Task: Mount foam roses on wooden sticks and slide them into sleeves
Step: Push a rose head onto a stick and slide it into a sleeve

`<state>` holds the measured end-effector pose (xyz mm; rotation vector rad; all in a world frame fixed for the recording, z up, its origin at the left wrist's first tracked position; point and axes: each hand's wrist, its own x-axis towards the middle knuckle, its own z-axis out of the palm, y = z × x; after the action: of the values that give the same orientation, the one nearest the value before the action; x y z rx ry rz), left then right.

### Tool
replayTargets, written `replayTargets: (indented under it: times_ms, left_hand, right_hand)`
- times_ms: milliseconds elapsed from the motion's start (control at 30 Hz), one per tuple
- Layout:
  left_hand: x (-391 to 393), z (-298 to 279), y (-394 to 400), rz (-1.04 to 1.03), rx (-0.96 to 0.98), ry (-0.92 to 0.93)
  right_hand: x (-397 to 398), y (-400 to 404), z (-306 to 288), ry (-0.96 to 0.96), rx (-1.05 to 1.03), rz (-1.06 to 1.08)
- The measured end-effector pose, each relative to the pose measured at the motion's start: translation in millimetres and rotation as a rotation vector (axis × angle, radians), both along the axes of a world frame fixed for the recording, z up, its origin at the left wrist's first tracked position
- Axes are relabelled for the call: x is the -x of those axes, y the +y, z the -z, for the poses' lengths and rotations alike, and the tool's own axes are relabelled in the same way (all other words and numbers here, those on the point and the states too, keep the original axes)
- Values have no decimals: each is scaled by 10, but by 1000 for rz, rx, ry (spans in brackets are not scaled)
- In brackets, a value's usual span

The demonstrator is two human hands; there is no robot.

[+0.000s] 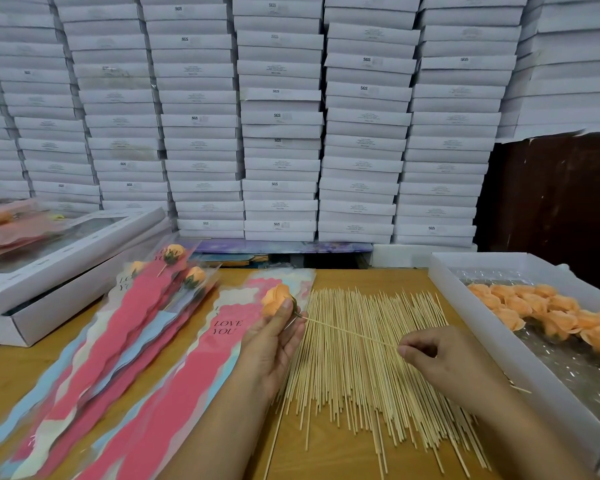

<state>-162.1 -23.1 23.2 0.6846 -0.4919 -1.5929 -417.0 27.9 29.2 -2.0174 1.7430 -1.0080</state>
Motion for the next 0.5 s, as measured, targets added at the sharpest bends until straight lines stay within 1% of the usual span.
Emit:
replayTargets:
  times_ms: [100,233,367,500]
  left_hand:
    - [11,-7,17,7,-2,13]
    - [20,-1,18,-9,-17,33]
    - [21,13,12,-23,-28,36]
    - [28,25,14,-33,-29,48]
  right_hand:
    - [-37,0,12,-6,-17,10]
    - [-89,1,32,-61,-22,37]
    - [-81,-2,41,-39,-5,62]
    - [-83,12,50,8,-16,21]
